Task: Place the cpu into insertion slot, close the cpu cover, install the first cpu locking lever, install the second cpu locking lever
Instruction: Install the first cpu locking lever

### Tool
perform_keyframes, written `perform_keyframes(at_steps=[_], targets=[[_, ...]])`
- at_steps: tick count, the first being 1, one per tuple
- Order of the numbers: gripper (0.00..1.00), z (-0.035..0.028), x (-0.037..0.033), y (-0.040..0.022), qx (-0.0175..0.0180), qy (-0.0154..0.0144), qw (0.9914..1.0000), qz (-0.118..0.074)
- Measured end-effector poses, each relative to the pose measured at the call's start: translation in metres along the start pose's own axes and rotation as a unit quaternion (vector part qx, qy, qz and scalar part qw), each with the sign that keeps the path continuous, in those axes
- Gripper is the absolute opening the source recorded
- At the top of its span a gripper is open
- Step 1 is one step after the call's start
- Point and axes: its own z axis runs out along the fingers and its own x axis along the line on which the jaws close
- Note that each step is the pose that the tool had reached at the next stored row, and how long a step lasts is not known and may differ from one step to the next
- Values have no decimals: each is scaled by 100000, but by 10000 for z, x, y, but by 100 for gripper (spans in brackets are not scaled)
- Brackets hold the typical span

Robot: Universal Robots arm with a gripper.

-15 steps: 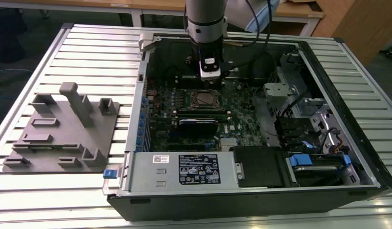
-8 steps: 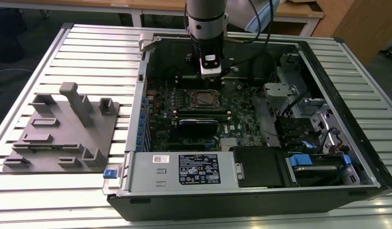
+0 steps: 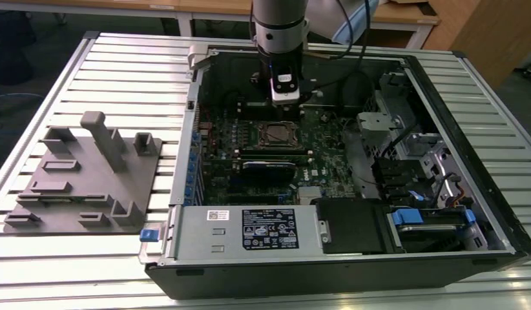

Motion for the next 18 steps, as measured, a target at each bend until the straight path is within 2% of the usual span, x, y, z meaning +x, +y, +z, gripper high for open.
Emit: perform_keyframes(at_steps=[3,6,7,14,18], targets=[[11,2,0,0,494,879,99995,59],[11,5,1,-1,1091,1913,99976,125],[11,5,1,-1,1197,2092,99971,135],[11,6,1,-1,1201,2144,99970,30],[11,6,1,-1,967,2467,99923,-2890]])
